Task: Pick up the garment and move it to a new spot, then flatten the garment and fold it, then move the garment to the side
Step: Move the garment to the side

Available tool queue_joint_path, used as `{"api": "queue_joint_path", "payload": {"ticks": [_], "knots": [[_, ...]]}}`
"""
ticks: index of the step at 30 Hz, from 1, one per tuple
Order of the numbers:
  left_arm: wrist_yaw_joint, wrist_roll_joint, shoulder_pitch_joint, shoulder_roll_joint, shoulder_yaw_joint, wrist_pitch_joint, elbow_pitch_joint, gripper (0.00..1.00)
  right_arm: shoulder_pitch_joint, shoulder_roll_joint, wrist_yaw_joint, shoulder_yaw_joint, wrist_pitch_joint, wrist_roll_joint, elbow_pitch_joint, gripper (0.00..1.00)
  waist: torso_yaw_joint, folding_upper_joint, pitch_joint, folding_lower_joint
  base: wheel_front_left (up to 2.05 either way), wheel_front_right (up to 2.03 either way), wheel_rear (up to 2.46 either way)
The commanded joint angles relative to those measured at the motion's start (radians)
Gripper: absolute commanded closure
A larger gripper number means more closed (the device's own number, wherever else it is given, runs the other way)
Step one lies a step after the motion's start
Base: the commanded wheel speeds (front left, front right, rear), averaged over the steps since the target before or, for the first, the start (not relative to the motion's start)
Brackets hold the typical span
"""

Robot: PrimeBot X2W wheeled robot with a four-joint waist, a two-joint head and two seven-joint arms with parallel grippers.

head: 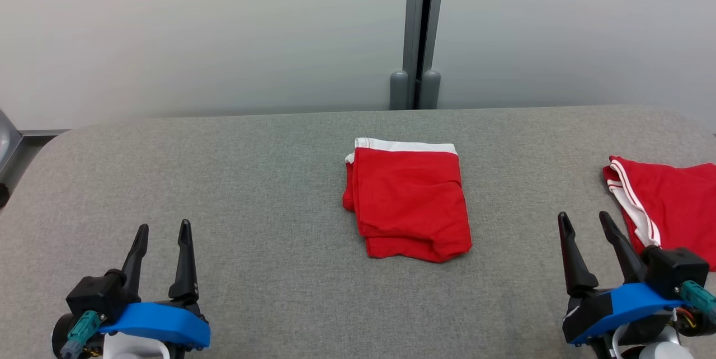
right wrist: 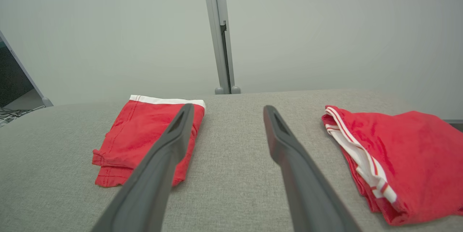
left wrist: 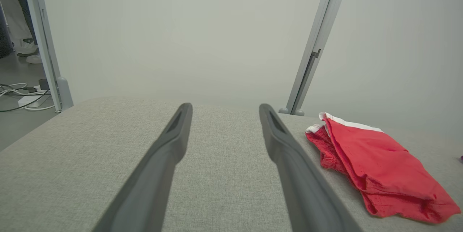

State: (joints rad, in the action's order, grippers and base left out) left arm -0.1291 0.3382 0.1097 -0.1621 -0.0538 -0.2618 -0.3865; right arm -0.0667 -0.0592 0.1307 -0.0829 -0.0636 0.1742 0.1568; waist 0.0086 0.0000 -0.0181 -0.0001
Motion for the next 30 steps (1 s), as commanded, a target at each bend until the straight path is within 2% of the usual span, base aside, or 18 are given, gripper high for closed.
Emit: {"api": "queue_joint_path", "payload": {"ticks": [1, 22, 30], "knots": [[-0.002, -0.006, 0.012, -0.005, 0.001, -0.004, -0.005, 0.0, 0.014, 0.003, 0.0, 0.004, -0.008, 0.005, 0.007, 0.0, -0.002, 0.0, -0.001, 0.0001, 0.0, 0.0, 0.0], [-0.002, -0.007, 0.017, 0.004, -0.002, -0.004, -0.006, 0.0, -0.014, 0.007, 0.0, 0.017, -0.001, 0.009, 0.023, 0.0, 0.004, 0.0, 0.01, 0.0001, 0.0, 0.0, 0.0], [-0.002, -0.004, 0.044, 0.012, -0.011, -0.004, 0.015, 0.0, -0.094, -0.003, 0.0, 0.06, 0.084, 0.033, 0.025, 0.0, 0.029, 0.0, 0.06, 0.0001, 0.0, 0.0, 0.0]]}}
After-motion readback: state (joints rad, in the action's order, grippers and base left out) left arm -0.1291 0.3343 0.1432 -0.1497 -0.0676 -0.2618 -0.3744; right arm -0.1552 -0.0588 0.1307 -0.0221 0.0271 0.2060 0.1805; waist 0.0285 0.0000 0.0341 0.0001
